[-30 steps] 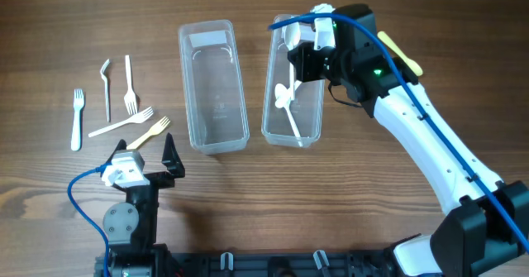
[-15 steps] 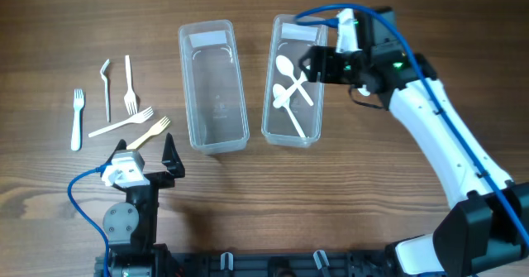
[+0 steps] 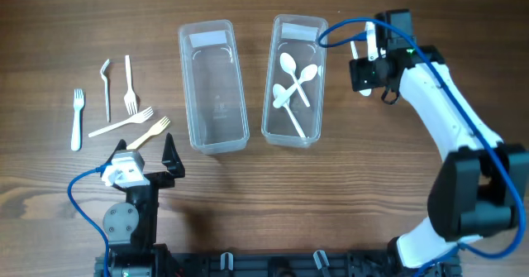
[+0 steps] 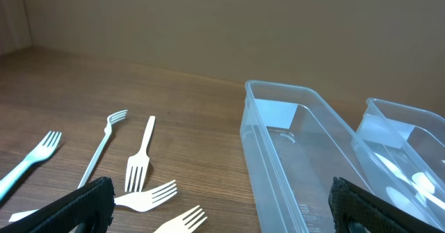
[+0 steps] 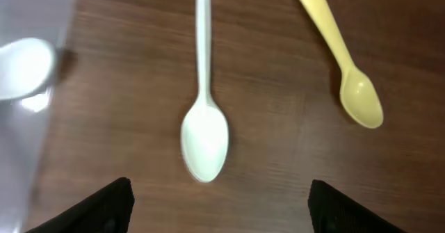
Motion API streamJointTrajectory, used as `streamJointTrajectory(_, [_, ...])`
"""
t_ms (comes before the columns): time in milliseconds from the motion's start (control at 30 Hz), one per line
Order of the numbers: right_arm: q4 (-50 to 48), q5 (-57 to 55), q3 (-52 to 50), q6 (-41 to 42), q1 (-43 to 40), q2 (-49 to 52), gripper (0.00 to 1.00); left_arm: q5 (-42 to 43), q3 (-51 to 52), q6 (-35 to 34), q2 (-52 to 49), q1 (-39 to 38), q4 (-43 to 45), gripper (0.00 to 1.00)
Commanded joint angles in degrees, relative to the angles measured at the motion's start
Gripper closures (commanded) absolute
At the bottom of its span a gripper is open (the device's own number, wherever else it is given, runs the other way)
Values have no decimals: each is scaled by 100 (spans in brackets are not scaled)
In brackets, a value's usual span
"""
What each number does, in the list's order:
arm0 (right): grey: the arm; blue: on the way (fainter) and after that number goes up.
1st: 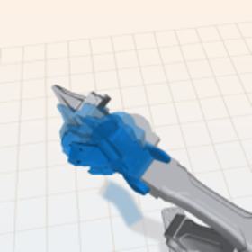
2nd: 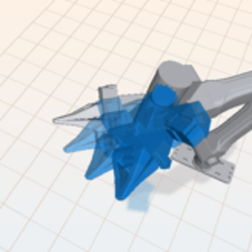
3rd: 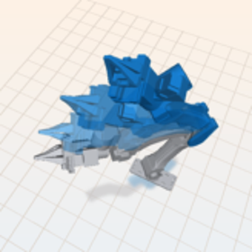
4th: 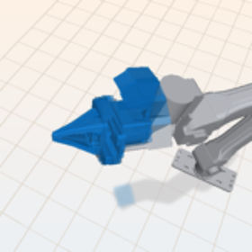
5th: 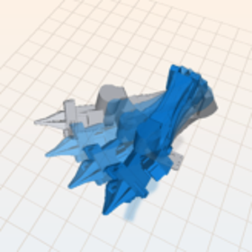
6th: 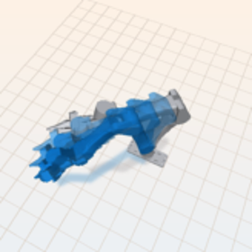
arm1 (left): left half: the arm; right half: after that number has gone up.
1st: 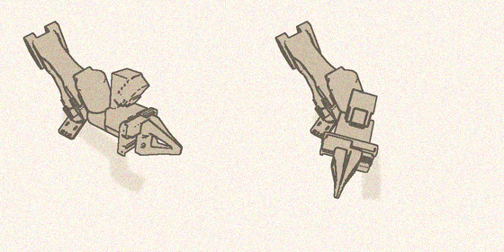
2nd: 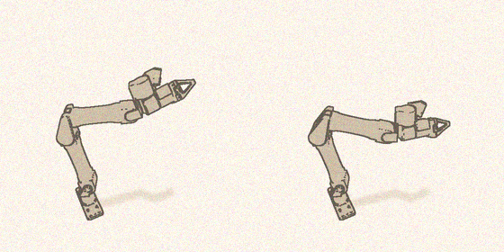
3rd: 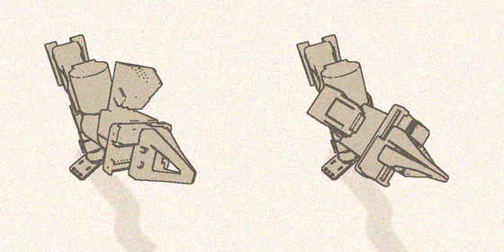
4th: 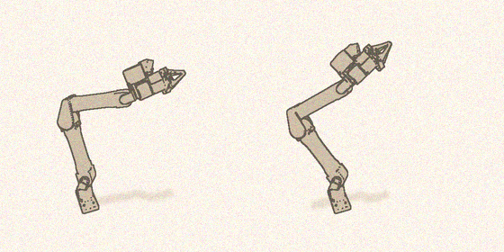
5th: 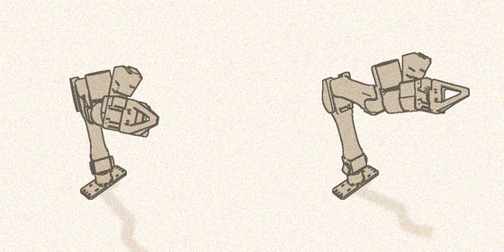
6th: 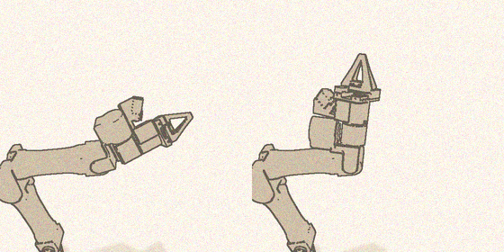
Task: Pack container
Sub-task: 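Grasp the last white spoon and drop it into the right container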
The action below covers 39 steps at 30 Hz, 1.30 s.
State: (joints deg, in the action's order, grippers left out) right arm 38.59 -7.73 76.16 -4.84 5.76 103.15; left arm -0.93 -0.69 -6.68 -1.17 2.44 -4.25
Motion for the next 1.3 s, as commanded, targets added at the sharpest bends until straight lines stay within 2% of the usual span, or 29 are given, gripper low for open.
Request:
streamJointTrajectory(0, [-348,372,-11,-50,-223,435,20,46,33,7,24,35,17,0])
streamJointTrajectory(133, [-922,1104,-11,-111,-365,634,20,48,33,7,24,35,17,0])
streamJointTrajectory(300, [-1305,1123,-11,-111,-376,1165,21,46,33,7,24,35,17,0])
streamJointTrajectory(500, [-1523,1294,-11,212,-514,1600,30,48,33,7,24,35,17,0])
streamJointTrajectory(533, [-1517,1390,-11,216,-568,1600,37,48,33,7,24,35,17,0])
streamJointTrajectory(567, [-1502,1421,-11,260,-616,1600,49,48,33,7,26,35,17,0])
streamJointTrajectory(633, [-1316,1425,-11,365,-732,1600,87,48,33,7,24,35,17,0])
streamJointTrajectory(700, [-1182,1427,-11,348,-767,1600,96,48,33,7,24,37,17,0])
streamJointTrajectory(833, [-909,1729,-11,334,-767,1578,96,48,33,7,24,35,17,0])
streamJointTrajectory(933, [-758,1858,-11,358,-767,1134,96,46,33,7,24,35,17,0])
streamJointTrajectory(1100, [-385,1895,-11,525,-758,-1040,96,48,33,7,24,35,17,0])
streamJointTrajectory(1200, [-107,2953,-11,863,-754,-2352,96,48,33,7,24,35,17,0])
streamJointTrajectory(1267, [142,3403,-11,1158,-717,-2732,96,48,33,7,24,35,17,0])
